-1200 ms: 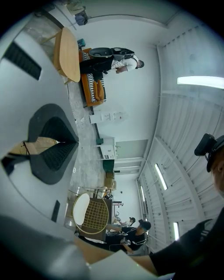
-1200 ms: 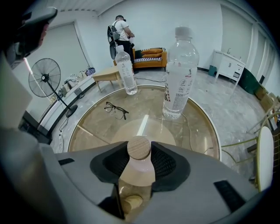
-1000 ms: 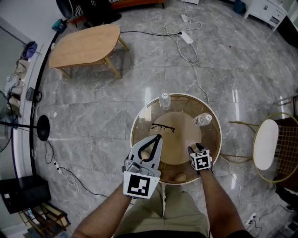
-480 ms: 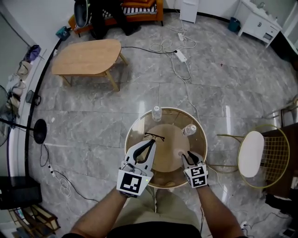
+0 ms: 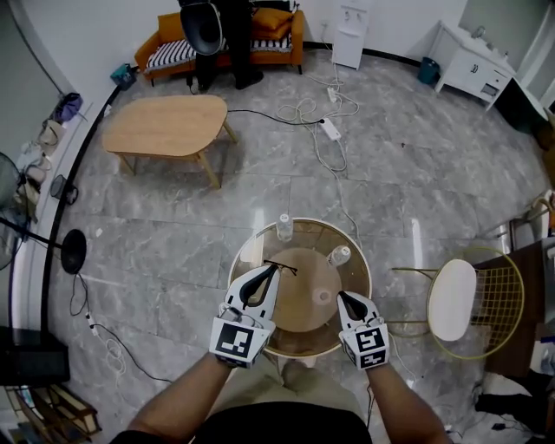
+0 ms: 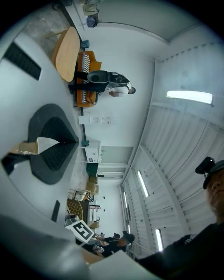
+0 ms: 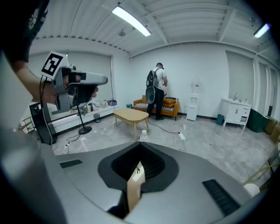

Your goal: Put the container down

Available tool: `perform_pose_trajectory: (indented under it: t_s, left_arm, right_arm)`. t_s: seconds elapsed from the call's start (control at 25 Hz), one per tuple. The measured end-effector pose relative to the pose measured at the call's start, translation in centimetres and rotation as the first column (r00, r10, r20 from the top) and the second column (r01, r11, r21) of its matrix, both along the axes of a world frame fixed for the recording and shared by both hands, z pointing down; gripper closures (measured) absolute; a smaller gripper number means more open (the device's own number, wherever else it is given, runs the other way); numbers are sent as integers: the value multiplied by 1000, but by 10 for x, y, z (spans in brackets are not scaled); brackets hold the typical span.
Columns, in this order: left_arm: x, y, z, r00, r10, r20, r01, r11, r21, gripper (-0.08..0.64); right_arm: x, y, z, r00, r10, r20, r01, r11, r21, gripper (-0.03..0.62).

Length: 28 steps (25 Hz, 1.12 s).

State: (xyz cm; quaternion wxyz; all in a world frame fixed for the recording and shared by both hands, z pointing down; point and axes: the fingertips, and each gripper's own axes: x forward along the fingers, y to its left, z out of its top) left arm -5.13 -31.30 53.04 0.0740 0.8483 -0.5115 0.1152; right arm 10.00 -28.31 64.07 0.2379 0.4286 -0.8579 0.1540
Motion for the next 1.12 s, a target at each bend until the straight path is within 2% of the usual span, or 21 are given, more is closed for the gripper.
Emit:
perform_pose_trajectory:
  t_s: [0.32,0.68,0.92,1.12]
  left_arm:
    - [6,11,-74,999,24,-30,-20,993,118,545]
    - [6,19,-116,1000,6,-3,-6,989,148,545]
    - [5,20,-154,1000,17,-13,-14,979,206,545]
    - [2,21,-173,1000,-2,1,1,981,192,545]
  right_arm:
    - [-9,1,-91,996,-37,76,29,994,110,578]
    - [-3,6,-172,987,-61,152,34,984,176,578]
    - [-4,10,-212,978,-78,195,33,974,226,578]
    - [1,13,-243,971,-78,224,12,960,280,580]
